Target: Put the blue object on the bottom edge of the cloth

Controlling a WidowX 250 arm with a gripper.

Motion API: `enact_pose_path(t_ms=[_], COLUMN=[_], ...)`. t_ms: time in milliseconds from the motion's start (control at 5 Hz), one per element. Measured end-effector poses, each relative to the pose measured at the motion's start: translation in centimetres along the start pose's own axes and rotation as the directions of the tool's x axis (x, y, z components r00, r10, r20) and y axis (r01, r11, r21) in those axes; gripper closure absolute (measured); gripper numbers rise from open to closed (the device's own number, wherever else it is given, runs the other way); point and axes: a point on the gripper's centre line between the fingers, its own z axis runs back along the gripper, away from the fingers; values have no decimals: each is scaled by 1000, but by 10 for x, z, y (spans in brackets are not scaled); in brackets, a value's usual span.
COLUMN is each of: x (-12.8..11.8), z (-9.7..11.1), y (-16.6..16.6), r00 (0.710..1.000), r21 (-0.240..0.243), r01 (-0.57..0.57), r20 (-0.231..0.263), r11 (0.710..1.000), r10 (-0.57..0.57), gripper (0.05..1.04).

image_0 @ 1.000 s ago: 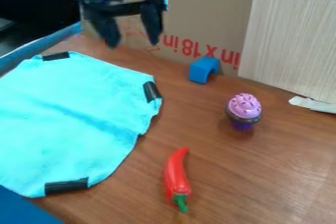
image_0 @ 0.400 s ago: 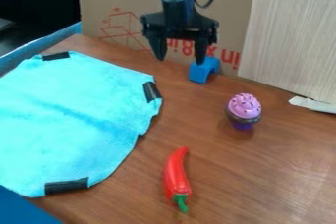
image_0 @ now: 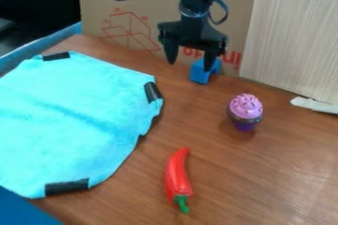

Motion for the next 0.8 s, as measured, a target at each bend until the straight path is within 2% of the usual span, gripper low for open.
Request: enact_pose_path(t_ms=[400,800], x=[29,43], z=[-37,-47], y=[13,15], r00=[997,994], r21=[32,30], r01=[-41,-70], r20=[-57,-77], r11=[999,997], r10=[42,72], gripper=[85,85])
